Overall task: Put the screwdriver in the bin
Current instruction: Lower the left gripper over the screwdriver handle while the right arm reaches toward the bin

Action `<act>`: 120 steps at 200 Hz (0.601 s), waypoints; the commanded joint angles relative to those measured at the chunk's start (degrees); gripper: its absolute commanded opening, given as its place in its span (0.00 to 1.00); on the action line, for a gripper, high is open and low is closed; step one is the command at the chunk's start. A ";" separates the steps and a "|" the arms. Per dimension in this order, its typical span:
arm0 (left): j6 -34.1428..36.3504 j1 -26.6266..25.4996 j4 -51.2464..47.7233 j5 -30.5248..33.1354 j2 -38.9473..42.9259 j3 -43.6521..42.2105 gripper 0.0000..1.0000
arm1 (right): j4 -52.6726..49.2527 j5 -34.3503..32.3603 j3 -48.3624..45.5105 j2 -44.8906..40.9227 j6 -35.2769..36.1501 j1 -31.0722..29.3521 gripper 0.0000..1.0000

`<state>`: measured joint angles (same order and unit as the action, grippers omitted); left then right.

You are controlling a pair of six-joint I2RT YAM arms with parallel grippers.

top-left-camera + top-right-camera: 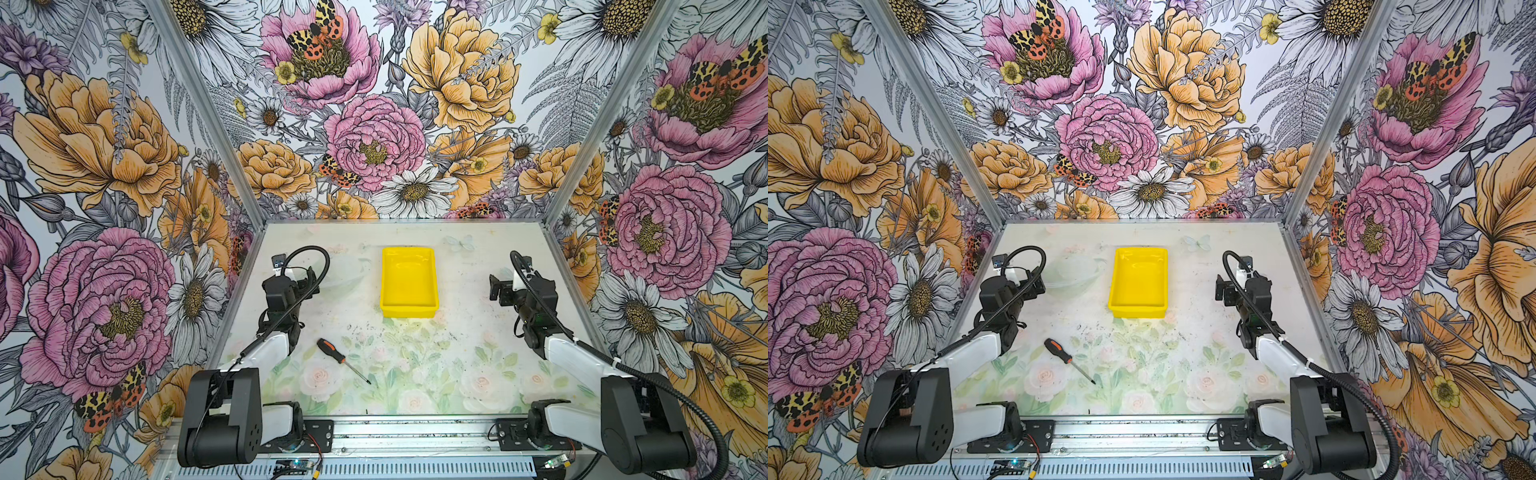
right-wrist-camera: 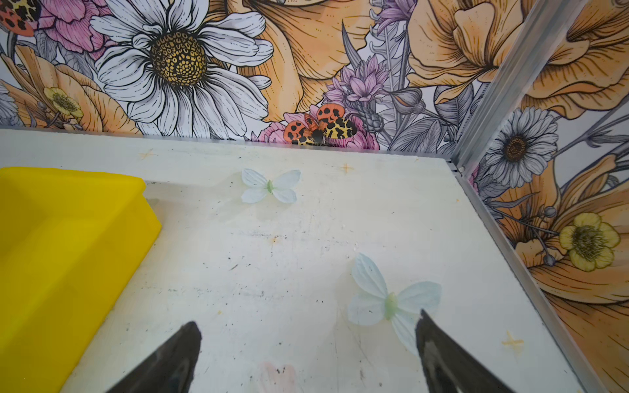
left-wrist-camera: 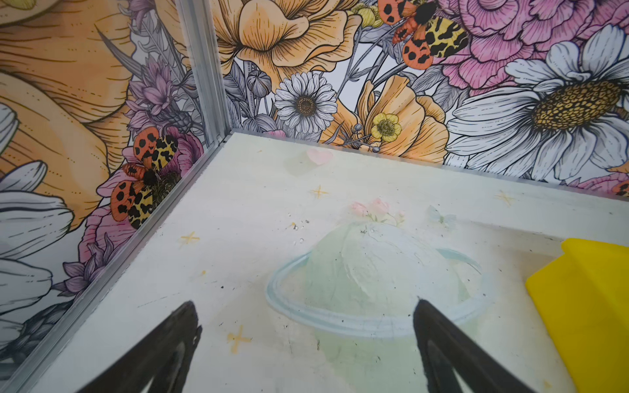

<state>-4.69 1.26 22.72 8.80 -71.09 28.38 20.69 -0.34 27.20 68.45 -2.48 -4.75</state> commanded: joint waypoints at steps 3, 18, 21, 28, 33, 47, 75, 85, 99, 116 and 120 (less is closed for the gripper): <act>-7.26 -0.71 -13.67 2.61 2.13 3.95 0.99 | -11.69 -1.02 4.57 -3.74 0.07 -3.78 1.00; -9.39 -2.28 -19.09 4.94 3.01 5.86 0.99 | -17.52 -2.75 6.80 -5.72 -0.24 -6.66 1.00; -10.10 -2.60 -20.04 5.38 3.17 6.22 0.99 | -18.53 -3.13 7.15 -6.15 -0.24 -7.41 0.99; -11.26 -3.19 -21.94 5.21 3.22 7.35 0.99 | -20.74 -3.95 8.14 -7.04 -0.37 -8.83 1.00; -12.05 -3.63 -23.45 5.07 3.00 8.41 0.99 | -22.04 -4.48 8.55 -7.62 -0.33 -10.15 0.99; -14.97 -4.33 -29.58 4.24 1.62 12.33 0.99 | -24.93 -5.23 10.02 -9.23 -0.58 -13.39 0.99; -18.37 -4.46 -36.46 -2.04 0.75 14.68 0.99 | -26.58 -6.56 12.11 -9.73 -1.60 -19.67 1.00; -18.92 -5.23 -36.57 -2.55 1.56 13.82 0.99 | -26.55 -7.06 12.95 -8.78 -1.80 -21.29 1.00; -18.92 -6.59 -38.30 -2.29 2.32 13.80 0.99 | -26.58 -6.57 14.40 -6.61 -1.54 -23.34 0.99; -20.39 -7.48 -44.55 -2.64 1.82 16.22 0.99 | -26.48 -4.39 16.47 -3.36 0.42 -25.17 1.00; -21.11 -7.45 -46.29 -3.11 1.53 16.98 0.99 | -26.44 -4.13 17.03 -2.46 1.02 -25.62 0.99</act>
<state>-22.24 -5.17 -13.19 8.32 -69.93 42.52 -4.36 -5.52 40.64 62.13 -3.31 -28.36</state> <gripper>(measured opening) 0.986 0.995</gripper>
